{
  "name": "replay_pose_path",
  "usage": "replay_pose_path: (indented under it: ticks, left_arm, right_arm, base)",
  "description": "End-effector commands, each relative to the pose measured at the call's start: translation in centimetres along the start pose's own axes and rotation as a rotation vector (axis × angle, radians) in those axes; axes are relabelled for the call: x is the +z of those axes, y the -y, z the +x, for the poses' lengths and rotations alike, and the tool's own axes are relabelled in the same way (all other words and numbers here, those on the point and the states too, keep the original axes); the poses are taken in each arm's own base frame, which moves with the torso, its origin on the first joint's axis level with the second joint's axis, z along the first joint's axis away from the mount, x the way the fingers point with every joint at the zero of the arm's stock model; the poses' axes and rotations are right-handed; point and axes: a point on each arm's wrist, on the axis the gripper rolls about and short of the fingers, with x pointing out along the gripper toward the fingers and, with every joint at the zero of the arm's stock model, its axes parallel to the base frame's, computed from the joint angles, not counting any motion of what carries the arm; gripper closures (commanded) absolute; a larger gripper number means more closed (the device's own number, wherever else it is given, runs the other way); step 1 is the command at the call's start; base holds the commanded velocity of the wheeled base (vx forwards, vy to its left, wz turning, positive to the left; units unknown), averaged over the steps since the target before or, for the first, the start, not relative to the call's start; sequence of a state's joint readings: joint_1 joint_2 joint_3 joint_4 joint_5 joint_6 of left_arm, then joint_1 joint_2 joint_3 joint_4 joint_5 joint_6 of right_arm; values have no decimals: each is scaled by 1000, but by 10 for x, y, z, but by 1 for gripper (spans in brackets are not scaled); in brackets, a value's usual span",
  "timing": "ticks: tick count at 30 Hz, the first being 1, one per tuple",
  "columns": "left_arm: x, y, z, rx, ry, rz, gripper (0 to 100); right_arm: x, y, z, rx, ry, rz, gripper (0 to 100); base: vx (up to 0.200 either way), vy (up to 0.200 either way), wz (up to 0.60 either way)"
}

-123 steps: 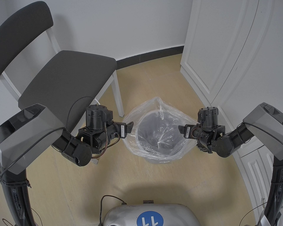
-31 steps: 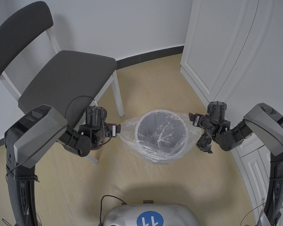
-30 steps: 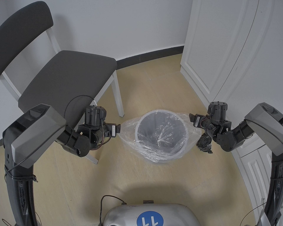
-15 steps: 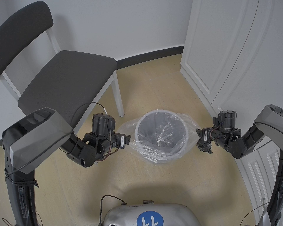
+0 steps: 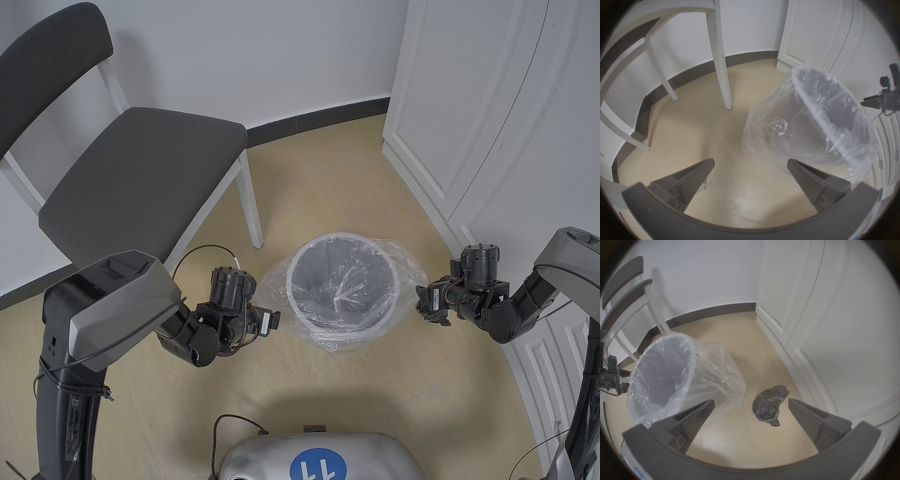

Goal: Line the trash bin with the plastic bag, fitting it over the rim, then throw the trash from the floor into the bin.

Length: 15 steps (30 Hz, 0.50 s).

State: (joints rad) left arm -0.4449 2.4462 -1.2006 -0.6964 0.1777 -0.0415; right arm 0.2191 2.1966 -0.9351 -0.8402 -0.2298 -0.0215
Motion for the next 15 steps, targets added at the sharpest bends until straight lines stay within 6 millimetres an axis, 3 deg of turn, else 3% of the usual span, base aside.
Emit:
replay_pose_path:
  ticks: [1, 8, 15]
  left_arm:
    - [-29, 4, 27, 2, -56, 5, 0]
    - [-46, 5, 47, 17, -76, 4, 0]
    - [-41, 5, 45, 19, -58, 0, 0]
  right_arm:
    - [-12, -4, 6, 5, -36, -14, 0]
    - [-26, -7, 17, 41, -70, -20, 0]
    - [-34, -11, 29, 71, -47, -6, 0]
  base:
    - [0, 0, 0]
    - [0, 0, 0]
    - [0, 0, 0]
